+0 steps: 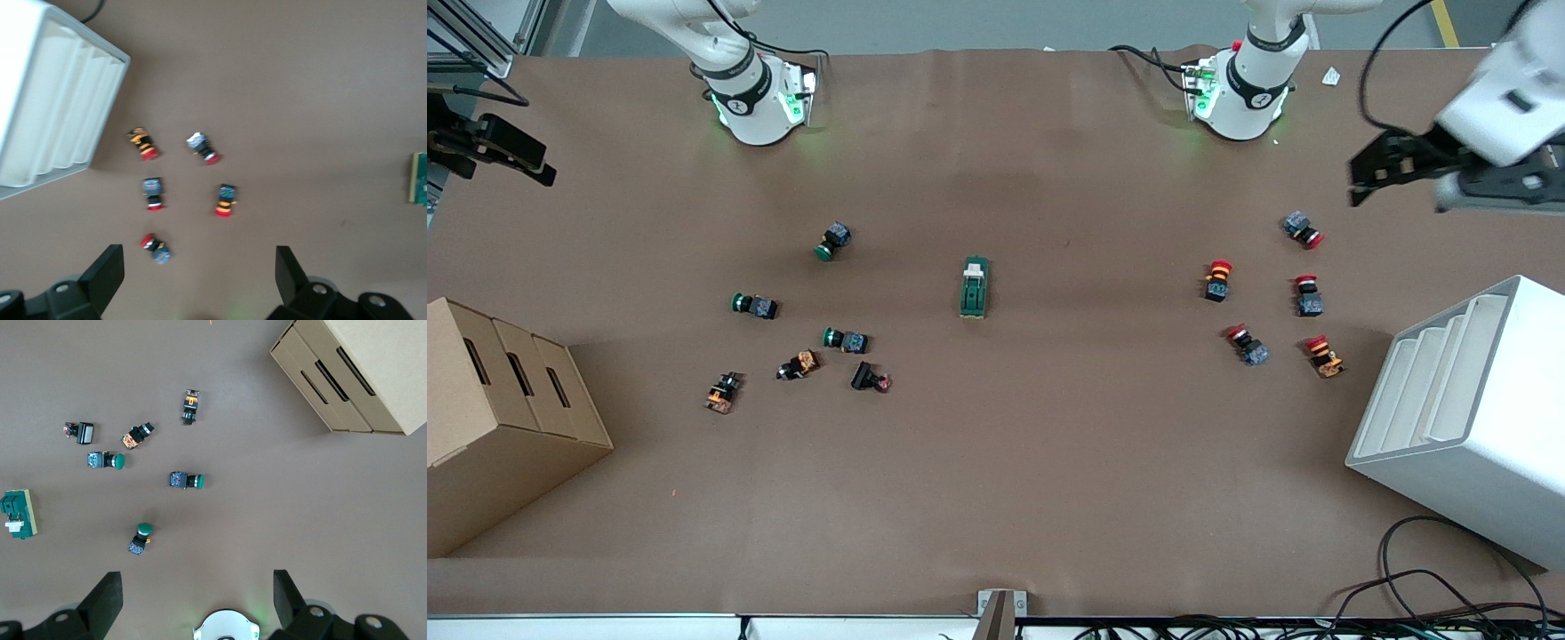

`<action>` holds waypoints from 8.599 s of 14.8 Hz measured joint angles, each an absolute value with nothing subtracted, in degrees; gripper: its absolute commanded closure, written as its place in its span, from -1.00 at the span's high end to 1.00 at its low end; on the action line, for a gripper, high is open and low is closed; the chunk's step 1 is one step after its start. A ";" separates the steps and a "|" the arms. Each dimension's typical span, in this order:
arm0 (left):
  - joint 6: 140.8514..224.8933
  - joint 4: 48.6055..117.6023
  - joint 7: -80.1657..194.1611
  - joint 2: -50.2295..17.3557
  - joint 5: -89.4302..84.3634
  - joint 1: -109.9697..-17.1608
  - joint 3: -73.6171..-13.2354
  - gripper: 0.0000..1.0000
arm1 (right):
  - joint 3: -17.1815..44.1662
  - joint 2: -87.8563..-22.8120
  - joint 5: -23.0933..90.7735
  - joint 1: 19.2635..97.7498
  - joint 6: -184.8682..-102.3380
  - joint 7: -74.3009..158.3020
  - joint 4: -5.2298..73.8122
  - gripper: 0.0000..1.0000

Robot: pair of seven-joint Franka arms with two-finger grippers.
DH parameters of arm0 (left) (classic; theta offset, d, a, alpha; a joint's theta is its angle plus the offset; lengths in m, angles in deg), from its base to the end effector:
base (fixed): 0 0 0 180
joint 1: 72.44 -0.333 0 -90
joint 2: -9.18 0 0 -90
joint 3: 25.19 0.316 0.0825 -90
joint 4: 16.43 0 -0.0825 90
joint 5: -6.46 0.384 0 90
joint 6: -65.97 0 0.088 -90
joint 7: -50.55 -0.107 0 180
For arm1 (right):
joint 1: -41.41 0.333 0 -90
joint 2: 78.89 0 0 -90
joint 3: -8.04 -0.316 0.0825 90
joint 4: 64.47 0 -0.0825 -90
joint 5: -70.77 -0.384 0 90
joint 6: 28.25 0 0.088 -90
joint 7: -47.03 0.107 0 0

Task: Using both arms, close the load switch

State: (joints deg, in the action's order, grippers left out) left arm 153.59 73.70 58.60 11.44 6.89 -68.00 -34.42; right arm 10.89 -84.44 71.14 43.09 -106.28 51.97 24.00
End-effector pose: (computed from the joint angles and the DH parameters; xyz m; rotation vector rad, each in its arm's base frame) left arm 0.5228 -0.1282 0.6411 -3.1234 0.1526 0.0034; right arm 0.5009 -0.0125 0.6705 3.1298 -0.1680 -0.1339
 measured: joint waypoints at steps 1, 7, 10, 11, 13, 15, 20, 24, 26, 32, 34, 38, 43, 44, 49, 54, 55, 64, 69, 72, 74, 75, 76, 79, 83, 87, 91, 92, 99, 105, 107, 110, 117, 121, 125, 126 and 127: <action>154.51 73.75 62.94 10.40 6.92 -67.87 -37.40 1.00 | 10.87 -84.44 71.14 43.09 -106.28 51.97 24.03 1.00; 166.63 76.98 87.96 2.81 7.60 -66.24 -53.39 1.00 | 10.79 -84.44 71.14 43.08 -106.35 51.97 24.11 1.00; 173.36 79.89 101.31 -1.07 12.70 -59.20 -54.98 1.00 | 10.73 -84.45 71.13 43.08 -106.59 51.97 24.10 1.00; 174.81 80.32 106.69 -2.81 15.31 -55.99 -55.03 1.00 | 10.70 -84.46 71.13 43.09 -106.66 51.97 24.06 1.00; 177.78 80.69 116.21 -6.65 20.37 -49.99 -55.08 0.99 | 10.59 -84.46 71.12 43.12 -106.72 51.97 23.75 1.00; 180.47 80.88 125.05 -10.78 25.61 -44.64 -55.07 0.97 | 10.48 -84.35 71.12 43.13 -106.75 51.97 23.72 1.00; 183.97 81.43 142.03 -20.19 40.18 -34.67 -55.06 0.96 | 10.40 -82.14 71.09 43.14 -106.79 51.97 23.85 1.00; 184.31 83.02 151.16 -24.94 51.98 -29.67 -55.08 0.94 | 10.50 -79.40 71.09 43.10 -106.96 51.97 23.93 1.00; 185.40 84.78 157.03 -26.12 58.42 -28.35 -55.08 0.94 | 10.50 -78.17 71.08 43.12 -107.03 51.99 23.94 1.00; 186.91 89.17 177.81 -31.08 83.78 -26.08 -55.08 0.94 | 10.12 -76.81 68.60 44.78 -109.47 61.38 25.22 1.00; 186.92 90.68 183.47 -32.62 92.00 -25.94 -55.06 0.94 | 10.03 -75.98 68.12 46.51 -110.44 65.47 25.54 1.00; 185.77 94.27 190.86 -33.16 103.91 -26.01 -54.59 0.94 | 9.87 -74.12 67.15 50.27 -113.34 72.95 26.50 1.00; 178.45 95.88 196.88 -35.28 113.41 -25.96 -54.58 0.94 | 9.77 -73.70 66.98 54.91 -118.46 81.52 30.06 1.00; 177.71 95.85 197.57 -36.03 114.85 -25.96 -54.56 0.94 | 9.75 -73.65 66.81 55.84 -119.52 83.01 30.88 1.00; 175.34 94.02 198.51 -39.07 118.27 -25.93 -54.42 0.94 | 9.69 -71.94 65.70 60.28 -125.64 90.93 34.28 1.00; 174.90 92.65 198.50 -40.92 120.67 -24.73 -51.83 0.97 | 9.61 -67.10 65.44 67.71 -132.83 102.37 34.81 1.00; 174.68 92.62 198.50 -40.99 120.69 -24.59 -51.80 0.98 | 9.60 -66.16 65.43 69.16 -134.77 104.57 35.14 1.00; 173.48 92.38 198.49 -41.47 120.82 -24.01 -51.62 0.98 | 9.56 -60.81 62.90 80.09 -156.12 117.81 45.32 1.00; 173.34 92.34 198.49 -41.52 120.82 -23.94 -51.60 0.98 | 9.51 -56.15 62.88 86.76 -168.44 124.31 49.68 1.00; 173.30 92.33 198.49 -41.53 120.82 -23.90 -51.59 0.98 | 9.52 -52.45 62.87 89.48 -174.07 127.60 49.94 1.00; 173.30 92.33 198.49 -41.54 120.82 -23.89 -51.58 0.98 | 9.53 -50.27 62.86 90.72 -177.39 129.53 49.94 1.00; 173.29 92.33 198.49 -41.54 120.82 -23.88 -51.57 0.98 | 9.53 -49.33 62.86 91.16 -178.68 130.15 49.94 1.00; 173.29 92.33 198.49 -41.54 120.82 -23.88 -51.57 0.99 | 9.53 -48.65 62.86 91.52 -179.58 130.63 49.92 1.00; 173.16 92.32 198.50 -41.58 120.82 -23.85 -51.56 0.99 | 9.72 -47.86 62.87 92.15 -180.22 131.89 49.82 1.00; 173.06 92.29 198.50 -41.61 120.82 -23.82 -51.56 0.99 | 9.76 -47.11 62.87 92.58 -179.81 134.71 47.96 1.00; 173.01 92.28 198.50 -41.63 120.82 -23.80 -51.56 0.99 | 9.80 -46.63 62.87 93.01 -179.28 136.35 47.06 1.00; 172.99 92.27 198.51 -41.63 120.82 -23.80 -51.56 0.99 | 9.81 -46.51 62.86 93.15 -179.24 136.93 46.91 1.00; 172.99 92.27 198.51 -41.63 120.82 -23.80 -51.56 0.99 | 9.83 -46.51 62.86 93.15 -179.18 137.02 46.85 1.00; 172.98 92.27 198.51 -41.64 120.82 -23.80 -51.56 0.99 | 9.98 -46.47 62.40 92.93 -177.31 137.74 45.69 1.00; 172.98 92.27 198.51 -41.64 120.82 -23.80 -51.55 0.99 | 10.52 -46.37 62.08 89.98 -172.42 134.61 40.17 1.00; 172.98 92.27 198.51 -41.64 120.82 -23.80 -51.55 0.99 | 10.66 -45.96 62.08 88.47 -172.68 133.03 38.72 1.00; 172.98 92.27 198.51 -41.64 120.82 -23.80 -51.55 0.99 | 10.67 -45.22 62.08 87.90 -172.85 132.06 37.66 1.00; 172.96 92.27 198.51 -41.64 120.82 -23.79 -51.55 0.99 | 10.73 -42.73 62.09 87.88 -173.74 131.88 35.64 1.00; 172.95 92.27 198.51 -41.65 120.82 -23.79 -51.55 0.99 | 10.70 -40.37 62.11 87.89 -176.58 131.86 34.72 1.00; 172.95 92.26 198.58 -41.65 120.81 -23.79 -51.56 0.99 | 10.81 -38.95 62.12 86.99 -176.82 129.96 33.22 1.00; 172.95 92.18 198.59 -41.65 120.58 -23.79 -51.59 0.99 | 10.88 -38.95 62.12 86.11 -175.54 128.63 32.65 1.00; 172.95 91.95 198.58 -41.65 119.82 -23.78 -51.71 0.99 | 10.97 -38.96 62.12 85.00 -173.36 126.85 31.76 1.00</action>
